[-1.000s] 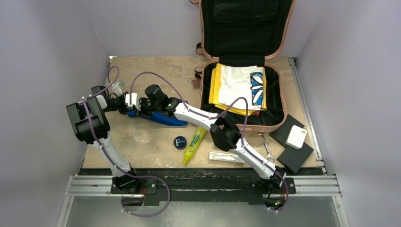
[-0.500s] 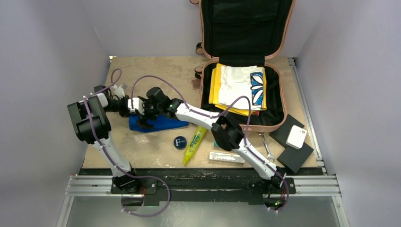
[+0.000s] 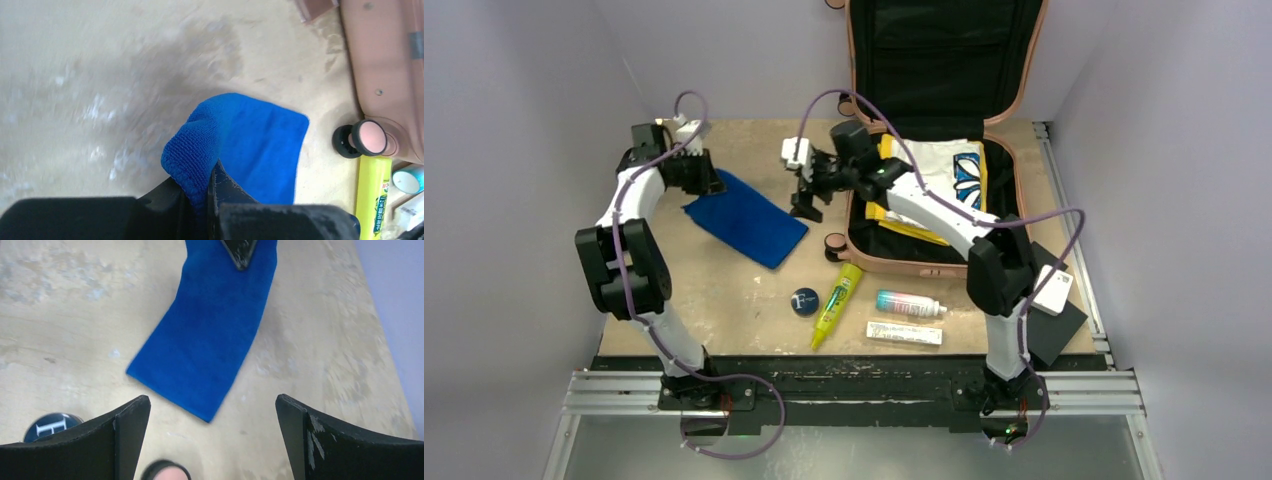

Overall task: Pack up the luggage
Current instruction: Pick up the clothes at the center of the board, then place the clothes in the luggage.

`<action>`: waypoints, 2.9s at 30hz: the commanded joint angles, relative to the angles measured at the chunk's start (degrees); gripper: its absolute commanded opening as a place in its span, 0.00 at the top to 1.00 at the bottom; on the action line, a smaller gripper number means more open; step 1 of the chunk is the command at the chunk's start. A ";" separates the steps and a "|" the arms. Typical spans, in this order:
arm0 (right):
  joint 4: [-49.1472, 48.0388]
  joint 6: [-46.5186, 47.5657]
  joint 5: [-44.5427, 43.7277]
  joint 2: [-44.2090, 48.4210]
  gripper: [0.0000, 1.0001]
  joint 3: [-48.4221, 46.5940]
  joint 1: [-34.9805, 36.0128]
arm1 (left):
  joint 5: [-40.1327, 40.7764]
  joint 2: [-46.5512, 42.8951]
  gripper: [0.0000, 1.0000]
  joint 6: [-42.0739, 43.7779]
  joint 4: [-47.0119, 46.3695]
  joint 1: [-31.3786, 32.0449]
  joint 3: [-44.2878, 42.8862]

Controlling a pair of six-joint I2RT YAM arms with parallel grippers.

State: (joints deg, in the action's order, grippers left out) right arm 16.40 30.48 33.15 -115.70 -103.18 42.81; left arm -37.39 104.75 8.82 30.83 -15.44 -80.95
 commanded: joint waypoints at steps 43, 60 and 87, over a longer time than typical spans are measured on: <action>-21.54 -6.33 -13.28 41.07 0.01 40.15 -40.30 | 32.27 -13.66 1.00 18.36 38.08 79.24 -41.22; -11.04 0.82 -5.19 45.94 0.01 34.59 -45.51 | 48.03 -4.59 1.00 21.06 35.40 92.87 -47.54; 32.95 43.44 36.82 43.60 0.03 32.25 -56.98 | 41.47 7.22 1.00 31.45 20.36 78.29 -43.93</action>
State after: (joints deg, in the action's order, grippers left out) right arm 42.26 65.89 60.82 -73.32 -69.95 -14.35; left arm 7.20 111.53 38.48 51.94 63.02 -120.92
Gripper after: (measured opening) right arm 0.965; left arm 0.067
